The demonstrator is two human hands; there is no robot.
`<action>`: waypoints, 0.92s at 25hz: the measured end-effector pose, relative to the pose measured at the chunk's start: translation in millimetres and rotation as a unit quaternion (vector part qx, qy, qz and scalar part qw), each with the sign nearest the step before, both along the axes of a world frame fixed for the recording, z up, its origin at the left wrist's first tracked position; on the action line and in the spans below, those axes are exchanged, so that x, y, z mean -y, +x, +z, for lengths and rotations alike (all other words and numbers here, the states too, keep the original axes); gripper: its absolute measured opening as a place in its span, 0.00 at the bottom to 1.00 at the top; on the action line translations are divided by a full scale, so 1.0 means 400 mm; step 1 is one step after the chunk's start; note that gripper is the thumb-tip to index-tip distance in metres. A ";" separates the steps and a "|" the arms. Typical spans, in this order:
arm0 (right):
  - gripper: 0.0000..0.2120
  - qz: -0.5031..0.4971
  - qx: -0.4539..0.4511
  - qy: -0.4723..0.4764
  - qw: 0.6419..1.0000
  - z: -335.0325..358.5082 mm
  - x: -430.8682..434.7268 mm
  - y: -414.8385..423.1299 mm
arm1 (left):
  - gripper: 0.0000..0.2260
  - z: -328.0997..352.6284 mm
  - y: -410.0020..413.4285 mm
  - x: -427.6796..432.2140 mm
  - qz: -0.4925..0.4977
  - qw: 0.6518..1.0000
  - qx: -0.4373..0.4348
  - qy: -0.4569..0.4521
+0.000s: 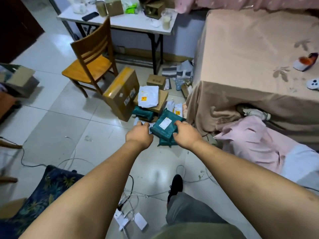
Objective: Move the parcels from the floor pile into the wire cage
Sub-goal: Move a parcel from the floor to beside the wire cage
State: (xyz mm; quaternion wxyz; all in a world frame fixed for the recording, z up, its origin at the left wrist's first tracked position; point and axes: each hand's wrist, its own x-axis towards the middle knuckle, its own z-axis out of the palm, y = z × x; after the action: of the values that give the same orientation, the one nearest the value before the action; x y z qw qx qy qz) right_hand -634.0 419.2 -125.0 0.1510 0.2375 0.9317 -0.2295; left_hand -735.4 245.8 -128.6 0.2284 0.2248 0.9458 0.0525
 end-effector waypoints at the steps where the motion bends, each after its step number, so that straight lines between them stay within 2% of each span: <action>1: 0.24 -0.002 -0.003 -0.004 1.000 0.002 -0.029 -0.045 | 0.22 0.001 -0.049 -0.033 0.006 1.000 0.000 0.004; 7: 0.29 -0.002 0.013 -0.033 0.999 0.012 -0.175 -0.331 | 0.23 0.013 -0.309 -0.143 0.050 0.998 -0.019 0.027; 15: 0.31 0.002 0.049 -0.045 0.998 -0.072 -0.229 -0.680 | 0.23 -0.095 -0.652 -0.156 0.077 0.996 0.014 0.035; 23: 0.35 -0.095 0.064 -0.078 0.990 -0.267 -0.265 -1.064 | 0.28 -0.280 -1.143 -0.222 -0.005 0.997 0.070 0.013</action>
State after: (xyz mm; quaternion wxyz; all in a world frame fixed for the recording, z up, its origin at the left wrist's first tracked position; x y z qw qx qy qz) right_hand -1059.7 525.2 -231.9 0.2055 0.3268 0.8727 -0.2990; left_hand -1192.8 334.5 -240.5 0.2914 0.2281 0.9257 0.0789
